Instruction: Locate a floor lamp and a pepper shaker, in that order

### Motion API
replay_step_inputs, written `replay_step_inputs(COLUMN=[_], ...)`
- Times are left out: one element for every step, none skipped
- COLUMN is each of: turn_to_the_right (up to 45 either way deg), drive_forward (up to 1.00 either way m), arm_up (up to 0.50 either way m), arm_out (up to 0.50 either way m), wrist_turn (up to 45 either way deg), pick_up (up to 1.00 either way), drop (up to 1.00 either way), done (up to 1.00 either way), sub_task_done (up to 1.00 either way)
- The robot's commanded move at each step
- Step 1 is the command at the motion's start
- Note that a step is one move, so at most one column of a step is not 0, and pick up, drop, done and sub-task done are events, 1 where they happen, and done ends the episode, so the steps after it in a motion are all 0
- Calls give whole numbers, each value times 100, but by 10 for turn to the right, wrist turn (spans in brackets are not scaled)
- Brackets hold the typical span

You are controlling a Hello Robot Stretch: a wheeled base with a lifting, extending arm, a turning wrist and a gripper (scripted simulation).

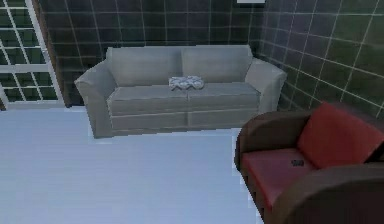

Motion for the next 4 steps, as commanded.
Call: replay_step_inputs(turn_to_the_right=[0, 450, 270, 0], drive_forward=[5, 0, 0, 0], arm_up=[0, 0, 0, 0], arm_out=[0, 0, 0, 0], wrist_turn=[0, 0, 0, 0], pick_up=[0, 0, 0, 0], drop=[0, 0, 0, 0], done=[0, 0, 0, 0], sub_task_done=[0, 0, 0, 100])
